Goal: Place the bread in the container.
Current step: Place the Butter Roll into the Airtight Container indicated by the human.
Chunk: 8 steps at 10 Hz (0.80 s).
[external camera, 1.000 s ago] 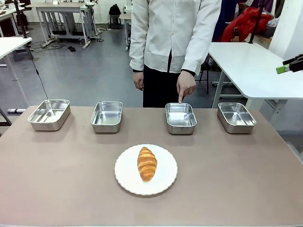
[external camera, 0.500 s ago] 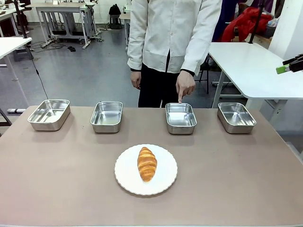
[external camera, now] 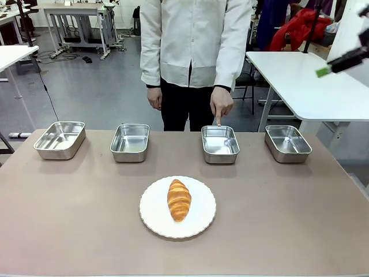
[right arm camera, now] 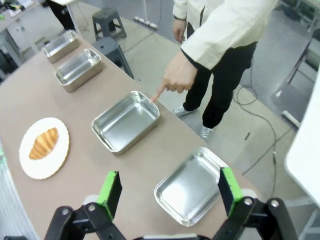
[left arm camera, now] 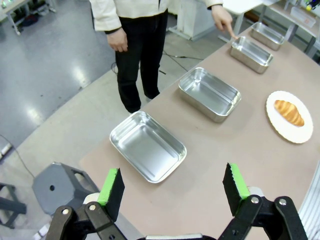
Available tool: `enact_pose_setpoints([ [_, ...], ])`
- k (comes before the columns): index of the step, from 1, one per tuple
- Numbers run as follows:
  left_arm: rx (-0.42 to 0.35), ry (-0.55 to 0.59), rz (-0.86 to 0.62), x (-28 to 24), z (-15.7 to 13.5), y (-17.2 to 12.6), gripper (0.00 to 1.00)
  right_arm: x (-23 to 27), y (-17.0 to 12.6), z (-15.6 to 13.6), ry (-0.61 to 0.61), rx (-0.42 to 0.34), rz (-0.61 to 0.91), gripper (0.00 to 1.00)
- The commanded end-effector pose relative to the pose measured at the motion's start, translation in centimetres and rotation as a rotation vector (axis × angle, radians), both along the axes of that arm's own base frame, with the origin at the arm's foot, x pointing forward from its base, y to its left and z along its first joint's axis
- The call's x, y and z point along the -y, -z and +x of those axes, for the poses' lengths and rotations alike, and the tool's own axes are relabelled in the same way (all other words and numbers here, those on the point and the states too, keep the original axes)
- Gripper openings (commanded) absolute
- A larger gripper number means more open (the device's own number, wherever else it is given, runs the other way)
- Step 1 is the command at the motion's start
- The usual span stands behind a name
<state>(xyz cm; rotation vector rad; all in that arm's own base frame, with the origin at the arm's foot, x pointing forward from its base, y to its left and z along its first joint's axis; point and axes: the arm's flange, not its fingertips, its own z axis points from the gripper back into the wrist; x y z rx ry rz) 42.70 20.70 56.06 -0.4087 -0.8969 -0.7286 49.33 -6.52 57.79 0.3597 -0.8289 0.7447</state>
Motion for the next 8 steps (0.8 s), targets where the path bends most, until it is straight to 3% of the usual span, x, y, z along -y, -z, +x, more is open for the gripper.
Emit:
enact_pose_setpoints([
  [1, 0.003, -0.001, -0.002, -0.1, -0.1, -0.1, 1.0, -7.8, -2.6, 0.3, 0.028, -0.081, -0.078, 1.0],
  [3, 0.003, -0.001, -0.002, -0.1, -0.1, -0.1, 1.0, -17.0, -3.3, -0.5, 0.031, -0.123, -0.109, 1.0],
  [4, 0.003, -0.001, -0.002, -0.1, -0.1, -0.1, 1.0, -22.2, -2.7, -0.9, 0.06, -0.237, -0.103, 1.0],
  [8, 0.003, -0.001, -0.002, -0.1, -0.1, -0.1, 1.0, -36.8, 2.0, -1.5, 0.388, -0.354, -0.158, 1.0],
])
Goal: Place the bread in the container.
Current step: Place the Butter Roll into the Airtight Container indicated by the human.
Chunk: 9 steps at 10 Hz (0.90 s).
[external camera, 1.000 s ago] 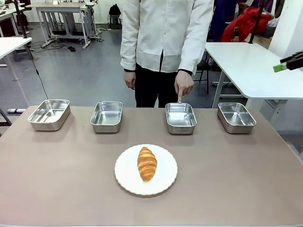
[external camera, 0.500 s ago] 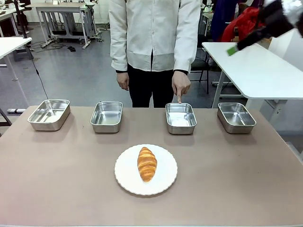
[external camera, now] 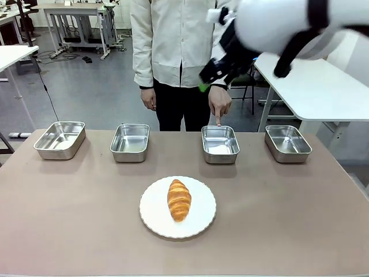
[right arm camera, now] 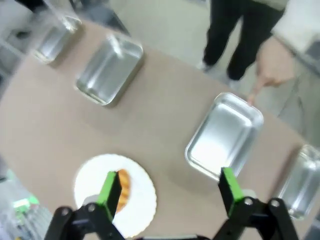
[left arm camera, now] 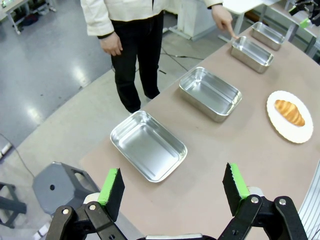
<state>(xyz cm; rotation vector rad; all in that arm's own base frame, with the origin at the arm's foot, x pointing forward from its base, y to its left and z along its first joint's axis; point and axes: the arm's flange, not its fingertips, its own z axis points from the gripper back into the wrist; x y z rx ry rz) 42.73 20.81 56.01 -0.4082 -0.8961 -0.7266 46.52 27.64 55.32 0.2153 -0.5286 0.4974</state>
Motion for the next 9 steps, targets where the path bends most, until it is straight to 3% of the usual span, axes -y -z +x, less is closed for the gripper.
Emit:
enact_pose_setpoints([
  [1, 0.004, 0.001, -0.002, 0.0, -0.2, -0.1, 1.0, -5.1, 1.5, 0.5, 0.243, -0.094, -0.042, 1.0],
  [3, 0.004, 0.001, -0.002, 0.0, -0.2, -0.1, 1.0, -7.4, 5.1, -1.1, 0.258, -0.21, -0.07, 1.0],
  [4, 0.004, 0.001, -0.002, 0.0, -0.2, -0.1, 1.0, -5.9, 4.9, -1.1, 0.223, -0.31, 0.03, 1.0],
  [5, 0.004, 0.001, -0.002, 0.0, -0.2, -0.1, 1.0, -5.3, 5.6, -1.5, 0.229, -0.137, -0.073, 1.0],
  [8, 0.004, 0.001, -0.002, 0.0, -0.2, -0.1, 1.0, -5.3, 5.6, -1.5, 0.229, -0.137, -0.073, 1.0],
  [9, 0.004, 0.001, -0.002, 0.0, -0.2, -0.1, 1.0, -5.6, 5.9, -1.5, 0.242, -0.183, -0.065, 1.0],
])
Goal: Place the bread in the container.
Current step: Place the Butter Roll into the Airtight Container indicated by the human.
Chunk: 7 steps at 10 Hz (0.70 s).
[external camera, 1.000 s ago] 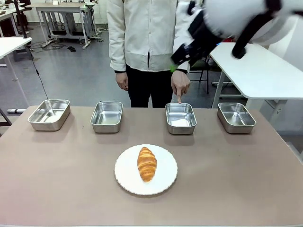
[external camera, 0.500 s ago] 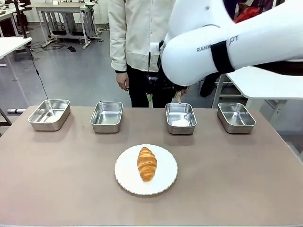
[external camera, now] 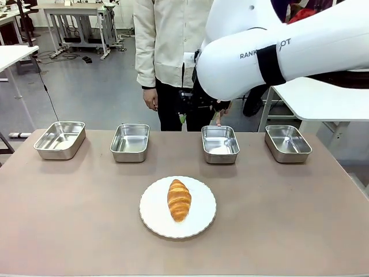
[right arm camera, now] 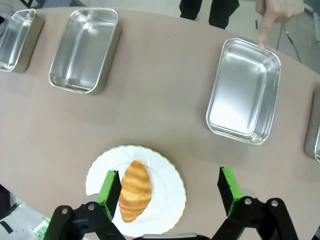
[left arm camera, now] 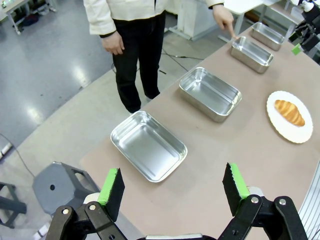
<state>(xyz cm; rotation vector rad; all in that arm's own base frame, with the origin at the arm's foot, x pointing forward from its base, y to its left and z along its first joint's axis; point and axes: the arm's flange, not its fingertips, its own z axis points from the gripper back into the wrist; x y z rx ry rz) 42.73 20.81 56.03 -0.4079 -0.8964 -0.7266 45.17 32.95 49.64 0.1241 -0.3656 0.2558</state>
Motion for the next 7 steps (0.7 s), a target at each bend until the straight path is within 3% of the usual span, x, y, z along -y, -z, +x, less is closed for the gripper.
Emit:
enact_pose_setpoints([
  [1, 0.004, 0.001, -0.002, 0.0, -0.2, -0.1, 1.0, -0.5, 2.1, -1.5, 0.064, -0.095, -0.038, 1.0],
  [7, 0.004, 0.001, -0.002, 0.0, -0.2, -0.1, 1.0, -6.1, 8.8, -5.4, 0.188, -0.274, 0.059, 1.0],
])
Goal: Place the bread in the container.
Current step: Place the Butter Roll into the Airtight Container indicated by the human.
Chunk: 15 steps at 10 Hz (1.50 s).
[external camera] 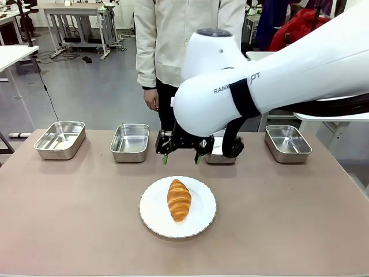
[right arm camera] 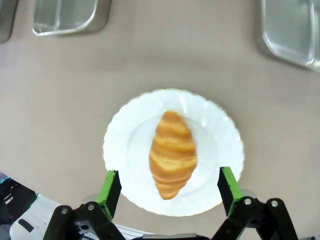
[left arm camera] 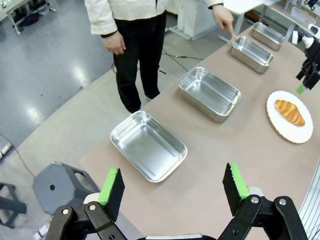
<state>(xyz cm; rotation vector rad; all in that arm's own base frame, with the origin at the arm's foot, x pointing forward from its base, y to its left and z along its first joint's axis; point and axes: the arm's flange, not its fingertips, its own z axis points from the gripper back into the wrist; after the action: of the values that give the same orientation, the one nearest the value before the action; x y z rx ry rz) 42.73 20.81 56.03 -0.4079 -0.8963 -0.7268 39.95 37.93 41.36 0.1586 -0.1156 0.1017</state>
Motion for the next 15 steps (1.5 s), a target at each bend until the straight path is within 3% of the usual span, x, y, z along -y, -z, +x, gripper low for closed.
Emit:
enact_pose_setpoints([
  [1, 0.004, 0.001, -0.002, 0.0, -0.2, -0.1, 1.0, -1.9, 1.5, -0.9, 0.092, -0.02, 0.009, 1.0],
  [8, 0.004, 0.001, -0.002, 0.0, -0.2, -0.1, 1.0, -2.2, 6.5, -4.8, 0.174, -0.104, -0.069, 1.0],
  [15, 0.004, 0.001, -0.002, 0.0, -0.2, -0.1, 1.0, -1.7, 10.8, -2.6, 0.158, -0.115, -0.086, 1.0],
])
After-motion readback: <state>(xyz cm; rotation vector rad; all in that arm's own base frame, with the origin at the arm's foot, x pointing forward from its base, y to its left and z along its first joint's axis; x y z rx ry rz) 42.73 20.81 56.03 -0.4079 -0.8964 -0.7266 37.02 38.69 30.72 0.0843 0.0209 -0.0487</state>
